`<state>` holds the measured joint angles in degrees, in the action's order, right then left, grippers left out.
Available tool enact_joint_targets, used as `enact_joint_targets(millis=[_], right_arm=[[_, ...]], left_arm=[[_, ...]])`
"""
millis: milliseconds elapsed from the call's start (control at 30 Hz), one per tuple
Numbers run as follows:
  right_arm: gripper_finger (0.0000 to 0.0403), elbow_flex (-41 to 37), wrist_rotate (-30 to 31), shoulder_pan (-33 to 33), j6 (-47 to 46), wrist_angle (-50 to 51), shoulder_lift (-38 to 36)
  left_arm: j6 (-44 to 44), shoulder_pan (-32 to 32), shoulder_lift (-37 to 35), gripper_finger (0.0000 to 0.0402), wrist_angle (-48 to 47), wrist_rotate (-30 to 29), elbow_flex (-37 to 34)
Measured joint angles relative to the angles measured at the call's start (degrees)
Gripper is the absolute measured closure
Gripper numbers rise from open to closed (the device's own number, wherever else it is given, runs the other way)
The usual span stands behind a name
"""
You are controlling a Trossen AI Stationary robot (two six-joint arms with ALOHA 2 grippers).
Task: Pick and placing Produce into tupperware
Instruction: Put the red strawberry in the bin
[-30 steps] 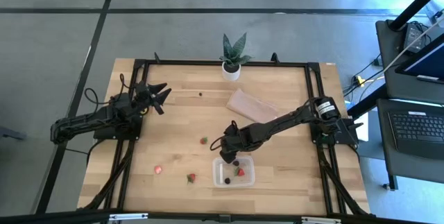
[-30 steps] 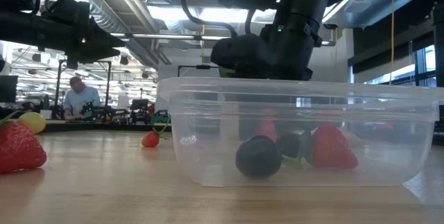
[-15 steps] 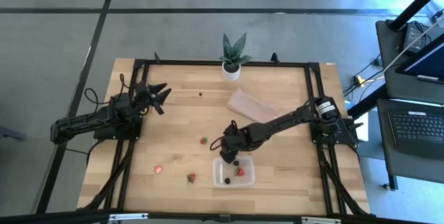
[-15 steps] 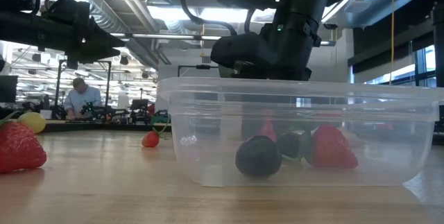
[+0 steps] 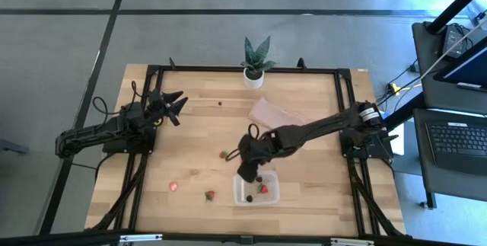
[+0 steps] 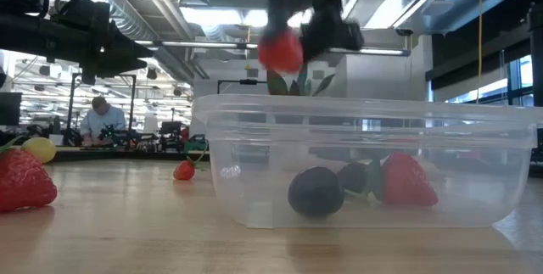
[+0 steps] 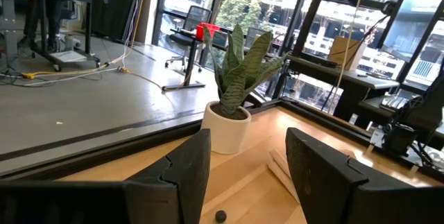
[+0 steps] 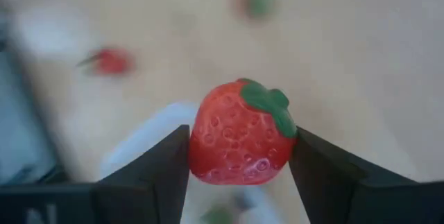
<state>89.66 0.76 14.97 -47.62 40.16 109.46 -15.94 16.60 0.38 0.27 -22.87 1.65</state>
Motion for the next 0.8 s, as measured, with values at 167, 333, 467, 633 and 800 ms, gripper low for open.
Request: enact_joint_targets(millis=[167, 333, 467, 633, 800], right_arm=[[0.0187, 6.8, -1.1, 4.8, 5.2, 5.4, 0.1], [0.0189, 7.0, 0.9, 8.5, 6.1, 9.4, 0.4], [0.0189, 4.6, 1.1, 10.8, 4.6, 9.5, 1.5], [0.0188, 1.5, 1.1, 12.4, 2.9, 8.8, 2.9], [0.0199, -1.2, 1.1, 12.7, 1.3, 8.9, 3.9]], left_arm=[[0.0, 0.0, 0.0, 0.0223, 0.0, 0.0, 0.0], [-0.1, 0.0, 0.0, 0.0223, 0.0, 0.0, 0.0], [-0.1, 0.0, 0.0, 0.0223, 0.0, 0.0, 0.0], [-0.2, 0.0, 0.0, 0.0223, 0.0, 0.0, 0.0], [-0.2, 0.0, 0.0, 0.0223, 0.0, 0.0, 0.0]])
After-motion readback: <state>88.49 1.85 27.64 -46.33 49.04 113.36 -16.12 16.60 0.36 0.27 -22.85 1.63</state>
